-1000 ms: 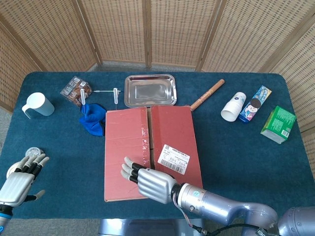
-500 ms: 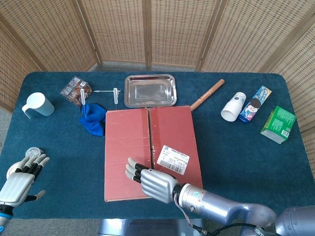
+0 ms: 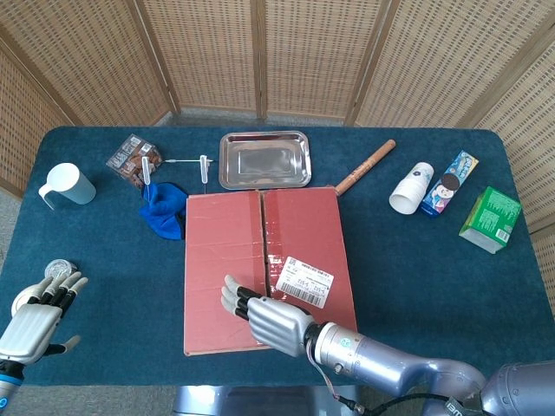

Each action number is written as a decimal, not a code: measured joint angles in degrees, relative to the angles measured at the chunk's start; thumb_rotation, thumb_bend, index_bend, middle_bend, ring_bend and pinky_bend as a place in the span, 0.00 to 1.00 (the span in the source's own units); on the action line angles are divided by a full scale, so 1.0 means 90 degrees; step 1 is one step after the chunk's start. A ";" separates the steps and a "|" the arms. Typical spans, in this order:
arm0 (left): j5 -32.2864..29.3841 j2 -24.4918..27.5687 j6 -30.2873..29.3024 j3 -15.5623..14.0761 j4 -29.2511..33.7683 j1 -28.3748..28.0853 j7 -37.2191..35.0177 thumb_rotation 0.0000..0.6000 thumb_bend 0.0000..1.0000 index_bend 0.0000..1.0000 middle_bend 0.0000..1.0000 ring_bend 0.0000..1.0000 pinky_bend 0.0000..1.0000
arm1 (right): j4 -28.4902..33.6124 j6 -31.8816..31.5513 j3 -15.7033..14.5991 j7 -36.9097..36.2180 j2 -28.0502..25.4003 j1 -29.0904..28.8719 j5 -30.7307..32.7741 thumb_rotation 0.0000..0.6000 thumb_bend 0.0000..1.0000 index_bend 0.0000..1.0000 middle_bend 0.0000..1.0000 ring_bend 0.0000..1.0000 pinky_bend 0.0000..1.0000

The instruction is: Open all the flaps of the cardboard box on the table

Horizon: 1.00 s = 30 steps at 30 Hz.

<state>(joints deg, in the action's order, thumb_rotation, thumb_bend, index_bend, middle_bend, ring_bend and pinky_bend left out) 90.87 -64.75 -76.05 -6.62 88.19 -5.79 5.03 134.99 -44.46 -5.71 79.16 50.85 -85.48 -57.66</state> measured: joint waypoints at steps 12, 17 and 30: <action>0.0033 0.0003 -0.0012 -0.0011 0.0018 -0.0007 -0.0008 1.00 0.00 0.00 0.00 0.00 0.00 | 0.0000 0.0192 -0.0057 0.0021 -0.0170 -0.0026 -0.0331 1.00 0.16 0.11 0.00 0.00 0.00; 0.0041 0.0012 -0.0033 -0.0012 0.0020 -0.0001 -0.0022 1.00 0.00 0.00 0.00 0.00 0.00 | 0.0000 0.0233 -0.0089 0.0152 -0.0182 -0.0020 -0.0482 1.00 0.17 0.23 0.00 0.00 0.00; 0.0020 0.0004 0.0009 -0.0019 0.0012 -0.0009 -0.0025 1.00 0.00 0.00 0.00 0.00 0.00 | 0.0000 0.0117 -0.0251 0.0885 -0.0146 0.0016 -0.0622 1.00 0.20 0.36 0.00 0.00 0.00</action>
<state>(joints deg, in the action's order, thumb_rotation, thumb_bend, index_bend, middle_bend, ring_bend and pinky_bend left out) 91.05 -64.71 -75.97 -6.80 88.29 -5.88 4.80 134.99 -43.41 -7.97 87.12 49.53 -85.34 -63.26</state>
